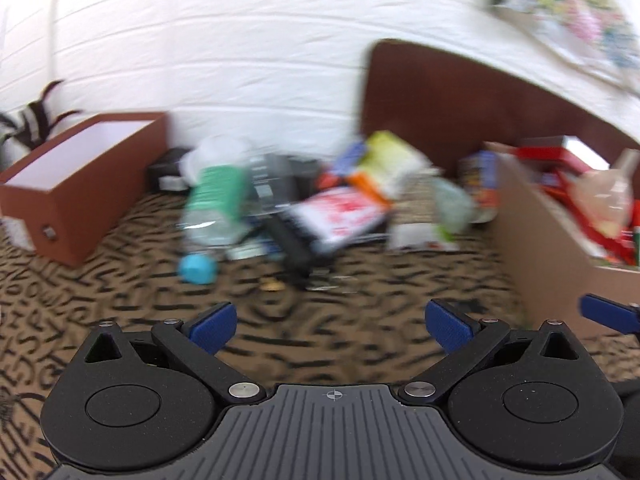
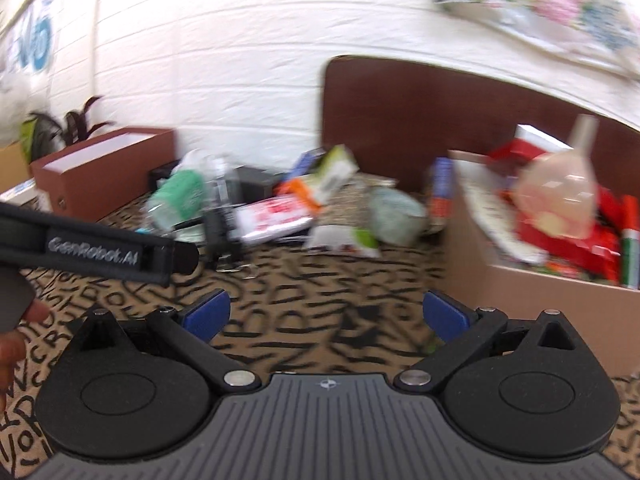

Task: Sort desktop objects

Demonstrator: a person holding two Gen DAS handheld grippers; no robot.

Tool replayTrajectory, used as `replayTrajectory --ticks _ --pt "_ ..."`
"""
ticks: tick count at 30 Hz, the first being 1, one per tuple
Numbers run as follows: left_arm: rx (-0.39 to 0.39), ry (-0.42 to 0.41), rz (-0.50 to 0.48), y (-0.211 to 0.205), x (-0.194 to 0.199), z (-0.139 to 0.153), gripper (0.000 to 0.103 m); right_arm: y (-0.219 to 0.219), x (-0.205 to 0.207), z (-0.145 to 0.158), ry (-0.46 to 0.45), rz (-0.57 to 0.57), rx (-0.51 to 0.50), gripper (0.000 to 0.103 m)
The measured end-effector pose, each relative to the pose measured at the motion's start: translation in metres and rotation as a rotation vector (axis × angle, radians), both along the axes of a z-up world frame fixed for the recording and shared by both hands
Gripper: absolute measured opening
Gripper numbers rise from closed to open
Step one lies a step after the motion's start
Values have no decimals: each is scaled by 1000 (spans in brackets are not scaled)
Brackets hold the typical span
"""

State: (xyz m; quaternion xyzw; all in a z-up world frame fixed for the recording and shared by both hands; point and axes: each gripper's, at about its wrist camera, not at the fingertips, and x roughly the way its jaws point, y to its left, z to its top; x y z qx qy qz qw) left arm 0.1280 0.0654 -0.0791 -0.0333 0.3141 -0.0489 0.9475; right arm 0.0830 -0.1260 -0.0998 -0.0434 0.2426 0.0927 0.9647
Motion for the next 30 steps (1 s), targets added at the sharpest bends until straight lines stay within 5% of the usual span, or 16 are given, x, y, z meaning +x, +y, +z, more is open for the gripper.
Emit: replayTrajectory --ticks 4,12,19,23,28,29,30 --pt "2 32 43 29 27 -15 103 27 25 -12 29 53 2 96" --pt "-60 92 8 39 89 -34 84 64 89 -43 156 146 3 56" --pt "-123 116 1 41 135 -40 83 75 123 -48 153 177 38 53" --pt "-124 144 -45 37 152 -46 61 79 141 -52 158 186 69 53" --pt "-139 151 -7 43 166 -57 66 82 161 -61 187 195 137 54" --pt "-154 157 -12 46 168 -58 60 82 164 -63 190 200 146 54" --pt "-179 165 -25 48 169 -59 42 82 166 -64 192 201 158 52"
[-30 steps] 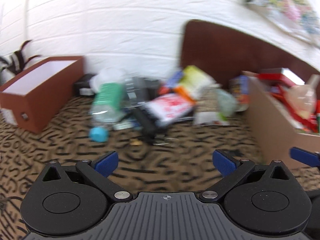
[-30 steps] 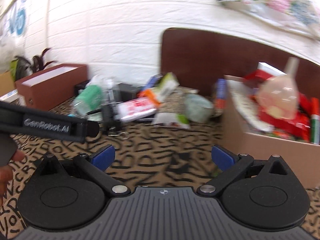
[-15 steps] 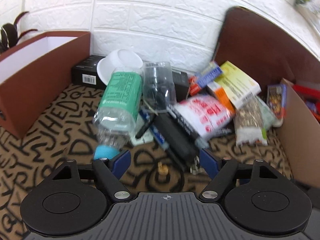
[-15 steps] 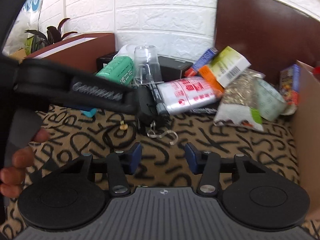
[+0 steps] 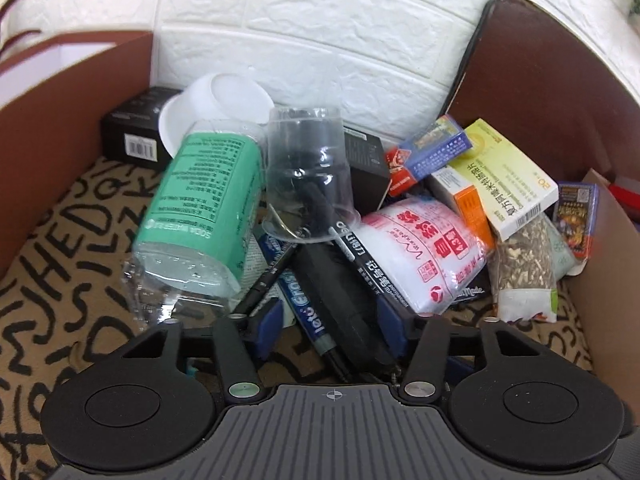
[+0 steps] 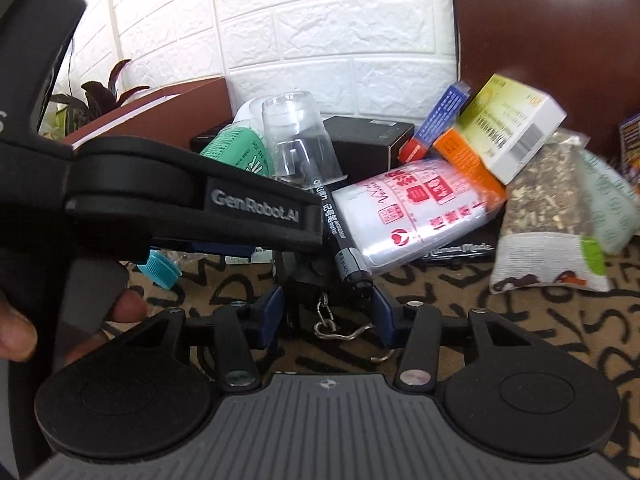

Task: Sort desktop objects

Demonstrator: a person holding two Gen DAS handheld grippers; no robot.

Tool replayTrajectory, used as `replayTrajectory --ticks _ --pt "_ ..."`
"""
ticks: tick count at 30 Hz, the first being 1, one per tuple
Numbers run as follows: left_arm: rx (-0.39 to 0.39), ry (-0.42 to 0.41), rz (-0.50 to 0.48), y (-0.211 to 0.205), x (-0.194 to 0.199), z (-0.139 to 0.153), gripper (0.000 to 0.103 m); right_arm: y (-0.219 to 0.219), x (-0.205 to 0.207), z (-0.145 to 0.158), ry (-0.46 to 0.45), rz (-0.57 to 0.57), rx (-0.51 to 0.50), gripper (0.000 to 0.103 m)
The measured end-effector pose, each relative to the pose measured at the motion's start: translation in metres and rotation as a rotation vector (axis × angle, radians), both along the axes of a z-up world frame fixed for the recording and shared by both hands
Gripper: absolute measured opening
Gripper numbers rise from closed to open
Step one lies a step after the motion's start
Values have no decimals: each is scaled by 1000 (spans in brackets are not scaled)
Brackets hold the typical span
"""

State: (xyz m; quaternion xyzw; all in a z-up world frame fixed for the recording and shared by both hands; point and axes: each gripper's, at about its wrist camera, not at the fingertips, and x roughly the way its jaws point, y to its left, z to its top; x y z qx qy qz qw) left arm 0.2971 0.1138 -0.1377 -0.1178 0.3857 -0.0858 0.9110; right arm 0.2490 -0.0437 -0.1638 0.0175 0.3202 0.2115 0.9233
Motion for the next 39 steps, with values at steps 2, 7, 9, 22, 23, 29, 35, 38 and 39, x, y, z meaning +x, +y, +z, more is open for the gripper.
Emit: replayTrajectory --ticks 2,7,9,22,23,29,35,38,39 --pt "-24 2 -5 2 -2 2 31 -2 1 0 30 18 38 29" --pt "17 -5 -31 -8 -18 4 29 -3 -13 3 35 44 9 6" --pt "21 -7 -40 -12 -28 4 29 -9 -22 3 51 49 18 5" --pt "-25 50 -206 -51 -147 -2 28 -64 -150 6 127 51 45 5" --pt "-31 56 -231 -55 -156 -1 28 -70 -159 8 138 41 53 5" --pt "-14 36 -252 -70 -179 3 70 -91 -197 18 139 -23 39 13" --pt "23 41 -214 -75 -164 3 81 -83 -196 29 41 -46 -2 60" --pt "30 76 -189 -69 -160 -5 74 -75 -195 31 -3 -11 -54 57" --pt "17 81 -184 -65 -160 -6 69 -77 -196 32 -29 -16 -73 56"
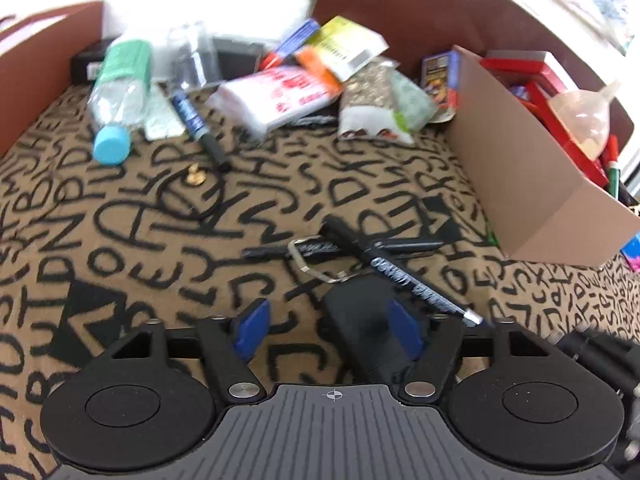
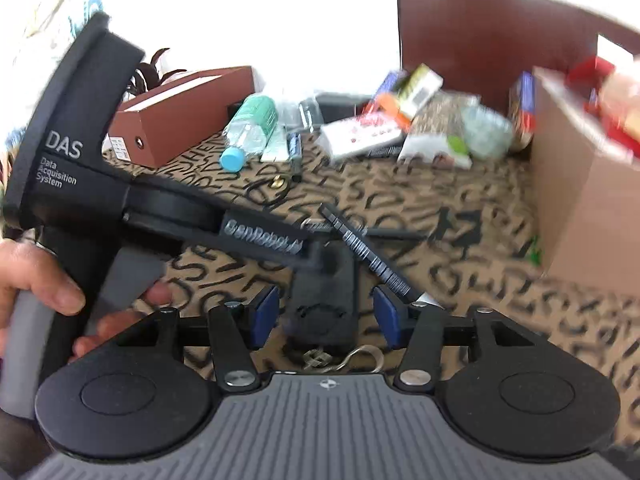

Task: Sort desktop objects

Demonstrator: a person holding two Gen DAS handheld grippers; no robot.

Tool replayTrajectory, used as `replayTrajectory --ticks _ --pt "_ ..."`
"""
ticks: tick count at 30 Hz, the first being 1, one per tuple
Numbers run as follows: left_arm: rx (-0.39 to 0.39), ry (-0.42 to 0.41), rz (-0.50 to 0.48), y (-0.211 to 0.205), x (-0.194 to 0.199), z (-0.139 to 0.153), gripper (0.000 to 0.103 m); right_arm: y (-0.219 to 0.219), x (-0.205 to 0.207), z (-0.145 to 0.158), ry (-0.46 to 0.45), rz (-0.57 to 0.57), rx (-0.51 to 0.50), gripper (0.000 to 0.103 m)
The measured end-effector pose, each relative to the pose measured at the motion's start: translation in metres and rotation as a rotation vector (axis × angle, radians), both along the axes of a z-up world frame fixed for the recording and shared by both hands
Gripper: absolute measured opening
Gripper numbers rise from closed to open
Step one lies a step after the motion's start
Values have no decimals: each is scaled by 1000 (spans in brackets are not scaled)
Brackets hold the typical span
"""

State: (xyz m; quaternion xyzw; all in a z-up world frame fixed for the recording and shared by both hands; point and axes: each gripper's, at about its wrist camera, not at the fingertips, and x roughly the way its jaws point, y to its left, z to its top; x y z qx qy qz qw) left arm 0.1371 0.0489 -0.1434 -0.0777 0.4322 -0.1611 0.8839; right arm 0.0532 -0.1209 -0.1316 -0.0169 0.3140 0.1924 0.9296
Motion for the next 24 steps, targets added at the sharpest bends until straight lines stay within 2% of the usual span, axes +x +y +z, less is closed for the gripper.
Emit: replayTrajectory --ticks 5,8,9,13,15,17,19,22,24 --pt "-36 4 23 9 -1 1 71 -12 29 0 -11 -59 -40 51" --pt "-52 -8 32 7 2 5 79 -6 54 -5 -21 -31 -110 50" --pt "-55 -12 35 6 3 5 80 -3 60 -7 -25 -21 -131 47" --pt "-46 -22 68 13 2 7 78 4 80 -10 -42 51 -180 51" --pt "-53 -13 71 17 3 7 73 10 86 -10 -51 97 -205 55" --pt "-64 -7 72 23 5 9 73 12 95 -13 -28 124 -200 63" --pt "-86 -3 88 29 5 10 74 11 106 -19 18 113 -166 64" --pt "-79 -5 76 29 2 12 74 3 116 -24 66 64 -151 58" --pt "-75 -3 58 26 1 11 75 -2 113 -25 77 68 -206 46"
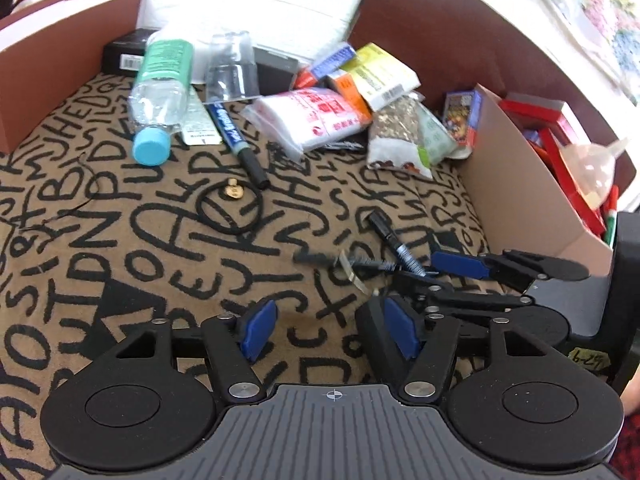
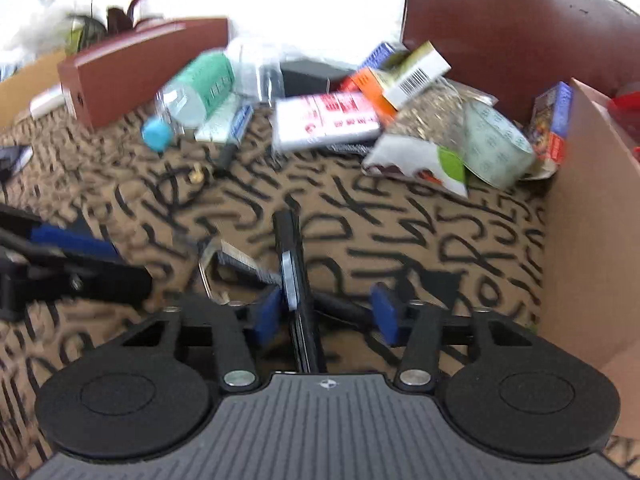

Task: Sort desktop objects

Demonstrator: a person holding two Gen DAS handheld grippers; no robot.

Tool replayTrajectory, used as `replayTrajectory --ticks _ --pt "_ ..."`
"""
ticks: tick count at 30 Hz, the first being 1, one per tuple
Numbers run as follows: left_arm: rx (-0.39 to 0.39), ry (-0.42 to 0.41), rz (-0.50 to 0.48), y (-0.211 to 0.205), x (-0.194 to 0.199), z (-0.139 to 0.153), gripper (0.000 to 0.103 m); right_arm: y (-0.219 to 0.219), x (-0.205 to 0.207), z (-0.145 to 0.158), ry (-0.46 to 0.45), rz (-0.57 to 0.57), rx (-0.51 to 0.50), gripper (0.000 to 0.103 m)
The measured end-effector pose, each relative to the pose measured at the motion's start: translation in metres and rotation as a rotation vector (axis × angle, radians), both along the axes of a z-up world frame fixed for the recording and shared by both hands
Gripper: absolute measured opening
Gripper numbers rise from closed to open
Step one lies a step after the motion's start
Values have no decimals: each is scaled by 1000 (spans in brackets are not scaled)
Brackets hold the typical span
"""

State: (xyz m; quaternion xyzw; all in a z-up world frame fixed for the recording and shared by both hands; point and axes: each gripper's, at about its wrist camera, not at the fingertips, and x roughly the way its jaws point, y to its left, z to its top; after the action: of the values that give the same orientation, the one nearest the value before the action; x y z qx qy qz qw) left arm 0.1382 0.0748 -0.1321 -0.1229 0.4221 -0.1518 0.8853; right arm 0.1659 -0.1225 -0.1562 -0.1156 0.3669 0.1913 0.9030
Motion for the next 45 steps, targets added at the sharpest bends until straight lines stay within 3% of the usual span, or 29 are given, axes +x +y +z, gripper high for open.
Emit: replayTrajectory --ticks 2,10,11,12,13,14,18,22,26,30,32,33,35,40,43,44,45 --pt "-5 6 -28 -7 -1 -2 76 -6 -8 -1 -5 -6 -53 46" --pt "19 15 -110 -43 -9 -14 82 -32 -40 2 27 -143 -78 42" --pt "19 24 -111 -44 -8 -17 81 -36 -44 3 27 -174 -76 49" --pt "21 28 -112 -45 -6 -19 76 -40 -48 4 18 -216 -78 58" --pt "29 27 -111 -46 -5 -21 70 -41 -55 7 -5 -251 -81 60" --pt "46 20 -111 -46 -4 -21 56 -42 -63 11 -29 -254 -67 60" --pt "18 42 -110 -36 3 -19 53 -29 -88 23 -37 -164 11 60" --pt "31 40 -59 -28 4 -17 53 -4 -96 17 22 -61 92 59" --pt "58 32 -53 -26 6 -15 73 25 -87 9 44 -32 135 60" --pt "53 33 -73 -22 11 -13 42 44 -75 4 36 -25 150 63" --pt "78 17 -52 -20 13 -11 46 52 -70 0 49 -26 134 65" --pt "82 12 -44 -18 14 -11 58 55 -70 -3 45 -31 125 66" --pt "68 35 -50 -17 17 -14 69 59 -67 -10 35 -46 105 64" --pt "51 48 -89 -25 11 -18 77 56 -72 -6 57 -70 99 59" --pt "116 17 -111 -38 12 -21 75 58 -74 -8 50 -58 81 58" --pt "134 10 -123 -42 12 -20 62 56 -73 -8 54 -60 89 58" --pt "143 14 -125 -43 12 -18 61 54 -72 -7 60 -65 106 57"
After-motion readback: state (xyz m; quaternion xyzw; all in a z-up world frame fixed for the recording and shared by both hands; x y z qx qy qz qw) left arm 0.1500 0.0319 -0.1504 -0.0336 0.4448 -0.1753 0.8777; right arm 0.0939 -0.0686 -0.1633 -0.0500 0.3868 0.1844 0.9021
